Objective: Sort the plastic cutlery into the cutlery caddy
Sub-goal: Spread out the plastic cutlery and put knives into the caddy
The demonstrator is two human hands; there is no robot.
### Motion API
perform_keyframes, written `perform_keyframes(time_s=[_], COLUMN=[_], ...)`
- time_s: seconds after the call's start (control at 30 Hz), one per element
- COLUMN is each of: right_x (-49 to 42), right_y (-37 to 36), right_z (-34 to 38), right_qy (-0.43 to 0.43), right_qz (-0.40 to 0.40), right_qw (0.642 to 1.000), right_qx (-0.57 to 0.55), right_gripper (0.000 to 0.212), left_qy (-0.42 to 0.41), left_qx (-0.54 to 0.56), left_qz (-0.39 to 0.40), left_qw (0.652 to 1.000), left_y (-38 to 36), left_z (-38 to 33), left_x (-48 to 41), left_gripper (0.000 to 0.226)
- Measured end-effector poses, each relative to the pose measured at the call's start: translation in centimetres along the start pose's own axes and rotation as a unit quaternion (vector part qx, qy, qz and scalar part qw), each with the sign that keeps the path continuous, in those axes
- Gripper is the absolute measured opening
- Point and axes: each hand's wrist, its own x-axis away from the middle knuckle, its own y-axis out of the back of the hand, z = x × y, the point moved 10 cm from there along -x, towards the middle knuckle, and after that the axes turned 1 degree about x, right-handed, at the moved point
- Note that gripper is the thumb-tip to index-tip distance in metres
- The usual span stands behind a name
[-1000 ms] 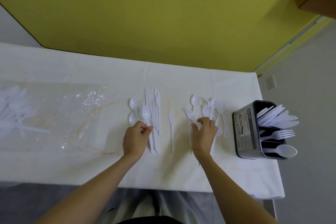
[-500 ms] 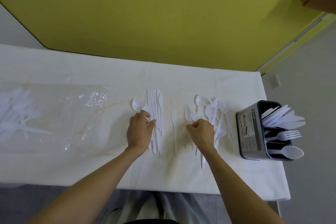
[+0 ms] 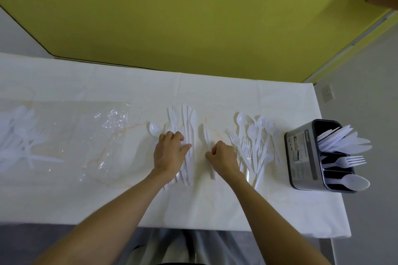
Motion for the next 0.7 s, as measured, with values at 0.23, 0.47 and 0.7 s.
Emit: perform_keyframes(time_s=[0.23, 0.47, 0.7], right_x=[-2.7, -3.6, -3.0], right_y=[-0.6, -1.3, -0.4], right_z=[4.0, 5.0, 3.6], right_qy=[-0.004, -0.013, -0.028], right_qz=[-0.009, -0.021, -0.003], right_qw=[1.0, 1.0, 1.0], right_qx=[-0.023, 0.0, 0.005], right_gripper=[0.026, 0.041, 0.03], left_qy=[0.004, 0.025, 0.079], left_qx=[0.052, -0.033, -0.096], left_qz=[-0.022, -0.069, 0.01], left_qw=[0.998, 0.997, 0.992], left_y=[1.3, 4.0, 2.5], left_z=[0.9, 1.9, 1.8], left_x=[0.6, -2.6, -6.9], left_gripper=[0.011, 0.023, 0.038])
